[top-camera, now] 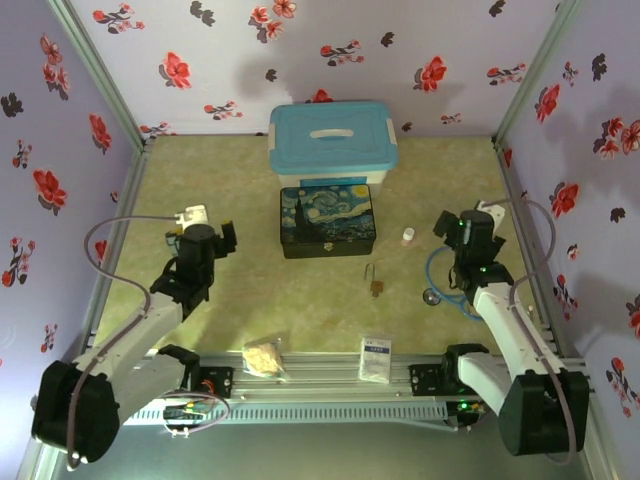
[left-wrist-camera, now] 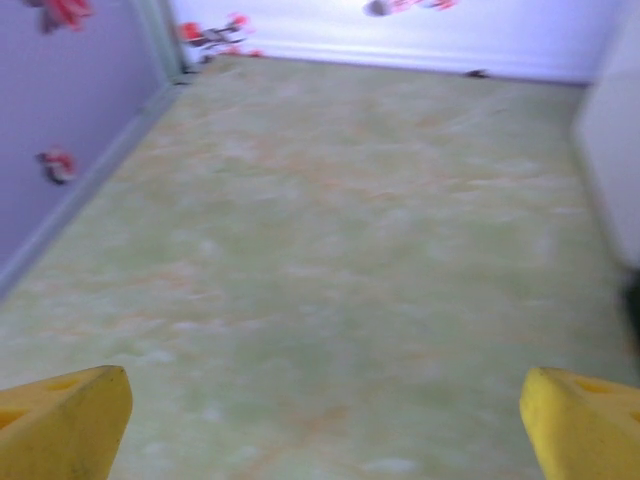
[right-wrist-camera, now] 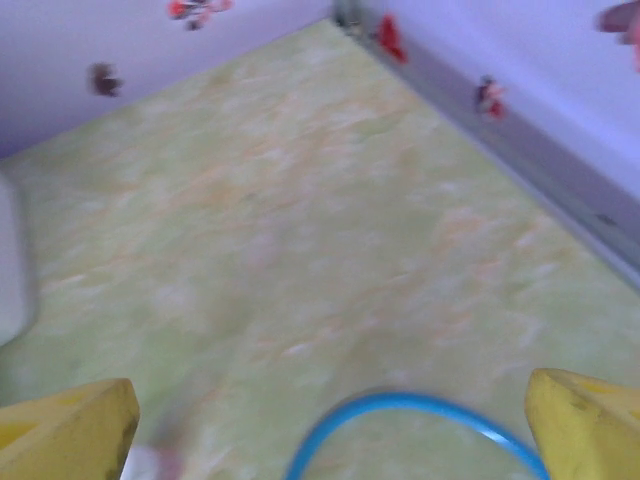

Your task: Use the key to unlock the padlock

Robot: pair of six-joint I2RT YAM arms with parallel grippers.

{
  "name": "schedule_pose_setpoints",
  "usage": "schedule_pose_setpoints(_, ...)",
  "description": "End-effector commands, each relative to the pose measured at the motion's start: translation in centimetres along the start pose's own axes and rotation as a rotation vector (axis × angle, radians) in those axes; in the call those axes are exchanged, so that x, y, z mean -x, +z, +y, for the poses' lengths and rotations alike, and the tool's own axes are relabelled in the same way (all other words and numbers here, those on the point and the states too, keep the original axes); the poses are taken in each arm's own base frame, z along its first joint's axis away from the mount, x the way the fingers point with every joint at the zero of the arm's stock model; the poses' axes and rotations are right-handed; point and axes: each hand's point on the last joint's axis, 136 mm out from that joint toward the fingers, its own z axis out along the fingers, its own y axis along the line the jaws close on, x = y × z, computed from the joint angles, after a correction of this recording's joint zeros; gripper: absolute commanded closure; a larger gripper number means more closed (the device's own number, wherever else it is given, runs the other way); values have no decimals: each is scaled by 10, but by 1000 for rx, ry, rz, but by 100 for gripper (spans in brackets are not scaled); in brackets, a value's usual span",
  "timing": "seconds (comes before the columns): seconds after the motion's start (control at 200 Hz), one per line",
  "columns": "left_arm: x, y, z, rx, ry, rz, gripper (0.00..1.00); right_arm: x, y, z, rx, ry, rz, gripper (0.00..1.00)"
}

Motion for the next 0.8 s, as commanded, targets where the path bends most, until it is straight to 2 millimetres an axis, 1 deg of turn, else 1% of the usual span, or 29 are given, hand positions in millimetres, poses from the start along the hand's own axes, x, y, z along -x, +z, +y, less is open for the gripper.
schedule_pose_setpoints(0.0,-1,15,40,150,34,-4,0,7,15,-33,-121,-30,-90,1)
schedule_pose_setpoints(0.055,2,23,47,154,45,-25,0,3,22,-37,-129,-46,-108,1)
schedule_pose_setpoints(0.11,2,30,50,169,91,-65,0,-2,29,-34,-112,-68,-114,1)
schedule_pose_setpoints(0.155,-4,37,57,192,95,-62,0,-6,35,-31,-100,-82,-112,1)
schedule_pose_setpoints(0.205,-15,47,63,208,96,-16,0,-10,41,-30,-94,-74,-113,1)
schedule_pose_setpoints(0.245,-19,53,64,201,84,-15,0,-14,46,-25,-66,-81,-112,1)
schedule_pose_setpoints(0.31,-24,62,66,187,70,-45,0,-15,51,-15,-16,-103,-145,2)
schedule_pose_setpoints(0.37,-19,69,63,145,40,-68,0,-14,50,-10,-4,-121,-187,2)
schedule_pose_setpoints(0.385,-17,71,59,112,24,-79,0,-14,50,-10,-3,-120,-195,2)
schedule_pose_setpoints(0.435,-15,78,56,44,-38,-96,0,-15,53,-7,12,-104,-205,1)
schedule_pose_setpoints(0.48,-17,84,54,24,-35,-70,0,-17,57,-5,23,-94,-207,1)
schedule_pose_setpoints(0.495,-16,86,53,23,-29,-72,0,-18,57,0,54,-96,-206,1)
schedule_pose_setpoints(0.53,-20,89,52,18,-9,-67,0,-18,58,6,83,-101,-208,1)
schedule_pose_setpoints(0.57,-23,93,52,17,-26,-84,0,-18,58,11,107,-103,-211,1)
schedule_pose_setpoints(0.655,-35,99,50,4,-23,-105,0,-17,62,12,108,-108,-229,1)
schedule_pose_setpoints(0.795,-35,99,47,-15,-16,-113,0,-23,68,17,131,-121,-219,1)
